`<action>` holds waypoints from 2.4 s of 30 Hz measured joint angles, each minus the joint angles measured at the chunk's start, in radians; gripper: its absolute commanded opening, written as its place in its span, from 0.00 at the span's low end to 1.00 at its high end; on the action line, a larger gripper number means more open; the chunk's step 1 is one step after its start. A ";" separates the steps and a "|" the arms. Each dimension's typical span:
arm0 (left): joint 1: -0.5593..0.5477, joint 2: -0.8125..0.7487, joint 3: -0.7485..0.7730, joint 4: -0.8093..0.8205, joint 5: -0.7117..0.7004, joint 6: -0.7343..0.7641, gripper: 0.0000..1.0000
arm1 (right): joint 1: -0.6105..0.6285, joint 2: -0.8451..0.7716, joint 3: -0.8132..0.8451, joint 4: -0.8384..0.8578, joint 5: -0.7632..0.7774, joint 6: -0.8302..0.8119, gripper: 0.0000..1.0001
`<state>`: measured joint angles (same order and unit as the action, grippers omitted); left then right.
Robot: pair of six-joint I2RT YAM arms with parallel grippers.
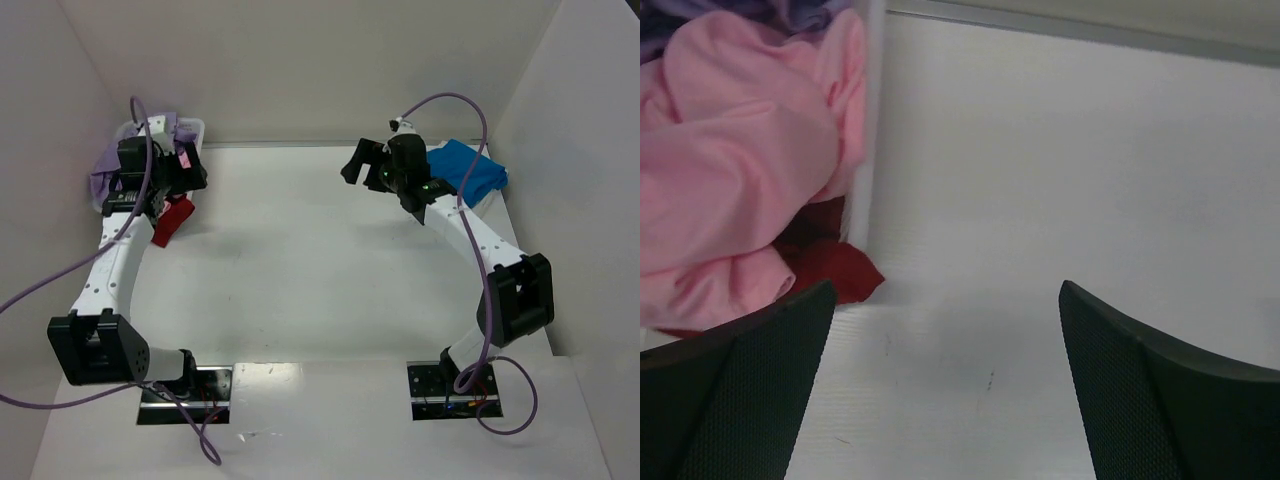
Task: Fold and stack the t-shirts
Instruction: Grab crumpled tshirt from bin with the left arm
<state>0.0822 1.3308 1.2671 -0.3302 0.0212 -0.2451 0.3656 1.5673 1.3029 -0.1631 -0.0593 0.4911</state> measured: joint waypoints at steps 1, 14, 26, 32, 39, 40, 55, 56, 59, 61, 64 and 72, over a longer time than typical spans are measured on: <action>0.001 0.019 0.011 0.002 0.056 0.040 1.00 | 0.000 0.000 0.000 -0.003 0.001 -0.002 1.00; 0.020 0.143 0.203 -0.061 0.118 0.166 1.00 | -0.096 -0.142 -0.016 -0.026 0.069 -0.044 1.00; 0.136 0.302 0.374 -0.057 -0.184 0.166 1.00 | -0.098 -0.205 -0.066 -0.020 0.062 -0.042 1.00; 0.217 0.419 0.296 0.024 -0.157 0.154 1.00 | -0.104 -0.201 -0.066 -0.018 0.055 -0.040 1.00; 0.228 0.507 0.277 0.066 -0.074 0.155 1.00 | -0.117 -0.157 -0.067 -0.017 0.046 -0.037 1.00; 0.228 0.516 0.277 0.070 -0.050 0.156 1.00 | -0.117 -0.153 -0.067 -0.017 0.045 -0.037 1.00; 0.227 0.580 0.282 0.063 0.055 0.162 0.24 | -0.137 -0.138 -0.067 -0.014 0.043 -0.036 1.00; 0.227 0.580 0.282 0.062 0.051 0.159 0.10 | -0.139 -0.138 -0.067 -0.014 0.043 -0.036 1.00; 0.227 0.569 0.281 0.056 0.043 0.154 0.00 | -0.143 -0.138 -0.067 -0.013 0.037 -0.034 1.00; 0.227 0.541 0.281 0.037 0.047 0.140 0.00 | -0.143 -0.138 -0.067 -0.013 0.029 -0.030 1.00; 0.227 0.456 0.294 0.005 0.079 0.122 0.00 | -0.143 -0.139 -0.067 -0.012 0.018 -0.018 1.00; 0.220 0.229 0.558 -0.074 0.322 0.051 0.00 | -0.144 -0.209 -0.069 -0.012 -0.009 -0.009 1.00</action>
<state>0.3023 1.5600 1.8252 -0.4046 0.3435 -0.1944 0.2218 1.3582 1.2339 -0.1749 -0.0685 0.4824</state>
